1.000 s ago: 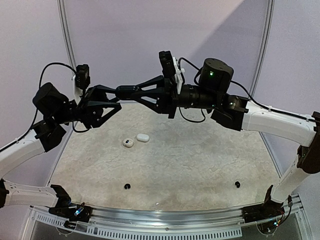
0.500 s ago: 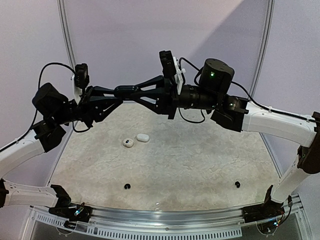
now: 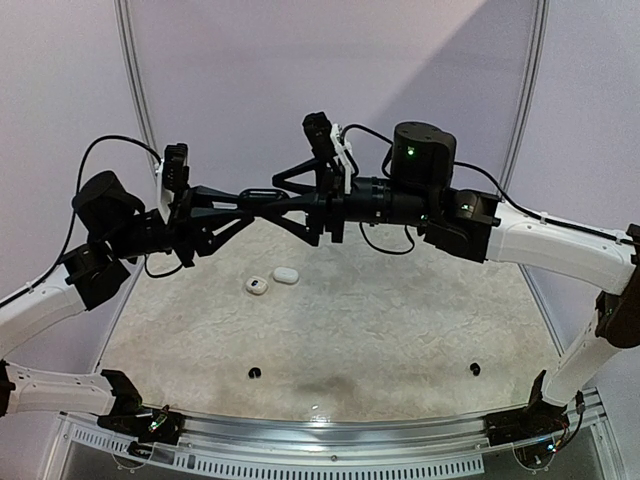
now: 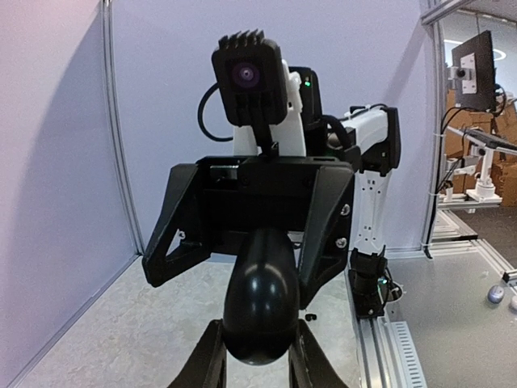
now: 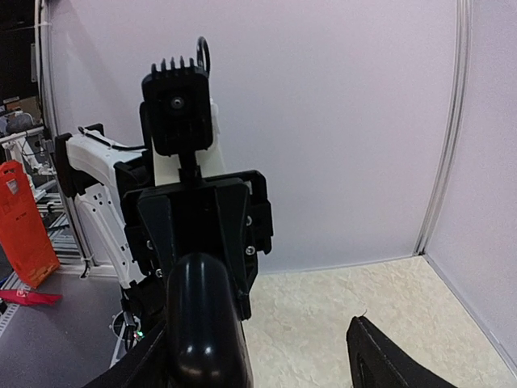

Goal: Insert the wireless bluetooth earbuds into the charging case

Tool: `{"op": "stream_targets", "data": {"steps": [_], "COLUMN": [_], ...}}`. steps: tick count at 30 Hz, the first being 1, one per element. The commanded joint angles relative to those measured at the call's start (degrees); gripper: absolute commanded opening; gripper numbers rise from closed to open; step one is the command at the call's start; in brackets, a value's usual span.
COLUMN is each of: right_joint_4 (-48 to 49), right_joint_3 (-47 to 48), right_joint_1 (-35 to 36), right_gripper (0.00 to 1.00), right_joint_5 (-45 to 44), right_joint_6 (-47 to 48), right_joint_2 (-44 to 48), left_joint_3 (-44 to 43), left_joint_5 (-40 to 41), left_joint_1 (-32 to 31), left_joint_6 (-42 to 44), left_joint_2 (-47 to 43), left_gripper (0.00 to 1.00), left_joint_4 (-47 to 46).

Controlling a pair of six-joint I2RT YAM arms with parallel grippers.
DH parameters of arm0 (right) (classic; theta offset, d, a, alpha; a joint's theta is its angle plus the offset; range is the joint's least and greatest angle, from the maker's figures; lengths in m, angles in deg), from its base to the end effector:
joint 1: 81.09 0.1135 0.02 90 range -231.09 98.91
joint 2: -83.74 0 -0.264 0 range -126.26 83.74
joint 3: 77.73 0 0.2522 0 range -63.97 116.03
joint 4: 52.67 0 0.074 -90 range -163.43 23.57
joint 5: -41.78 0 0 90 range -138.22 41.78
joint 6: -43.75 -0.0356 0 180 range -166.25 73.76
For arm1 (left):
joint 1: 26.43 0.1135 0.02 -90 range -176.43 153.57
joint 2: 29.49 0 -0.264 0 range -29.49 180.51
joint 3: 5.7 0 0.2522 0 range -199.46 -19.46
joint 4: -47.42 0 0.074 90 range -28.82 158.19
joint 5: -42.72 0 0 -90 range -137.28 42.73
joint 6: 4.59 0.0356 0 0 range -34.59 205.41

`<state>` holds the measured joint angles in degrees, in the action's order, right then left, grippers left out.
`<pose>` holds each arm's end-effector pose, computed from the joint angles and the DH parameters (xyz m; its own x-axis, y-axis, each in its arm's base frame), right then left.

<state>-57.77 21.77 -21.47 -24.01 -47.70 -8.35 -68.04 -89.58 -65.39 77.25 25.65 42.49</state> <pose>0.1827 0.3405 0.4141 -0.0048 0.0375 -0.9993 -0.9942 0.1069 0.0088 0.1540 -0.1553 0.3828 0.0231 -0.1537 -0.9878 0.9900 0.1410 0.0012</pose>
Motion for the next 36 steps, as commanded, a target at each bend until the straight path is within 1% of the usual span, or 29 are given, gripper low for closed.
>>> {"op": "stream_targets", "data": {"steps": [1,6,10,14,19,26,32,36], "right_joint_4": [-13.5,-15.4,-17.5,-18.1,-17.6,-16.3,-15.0,-13.8], "right_joint_3": [4.8,6.5,7.9,8.6,8.3,8.0,7.8,6.2], "right_joint_1": [0.2,0.3,0.3,0.0,-1.0,-2.0,-2.6,-3.2], "right_gripper": [0.71,0.64,0.60,0.56,0.53,0.52,0.52,0.51], "right_joint_5": [-5.9,-7.3,-10.0,-9.8,-9.1,-7.9,-6.2,-5.9], "right_joint_6": [4.9,5.5,5.7,5.5,3.3,1.9,1.7,-0.6], "right_joint_2": [0.1,-1.6,-2.5,-3.2,-3.5,-3.4,-3.2,-3.1], "left_joint_3": [0.1,-0.1,-0.3,-0.3,-0.3,-0.5,-0.6,-0.4], "left_joint_5": [-0.2,-2.5,-3.2,-3.1,-3.4,-3.0,-2.6,-2.3], "left_joint_1": [-1.5,-1.8,-1.8,-1.8,-1.8,-1.7,-1.5,-1.4], "left_joint_6": [8.0,12.8,19.6,23.3,23.3,24.7,23.3,21.4], "left_joint_2": [-0.8,-0.3,-0.4,-0.2,0.3,0.8,0.9,0.7], "left_gripper": [0.00,0.00,0.00,0.00,0.00,0.00,0.00,0.00], "left_joint_4": [5.1,7.2,10.0,12.7,13.1,15.5,15.4,13.5]}}
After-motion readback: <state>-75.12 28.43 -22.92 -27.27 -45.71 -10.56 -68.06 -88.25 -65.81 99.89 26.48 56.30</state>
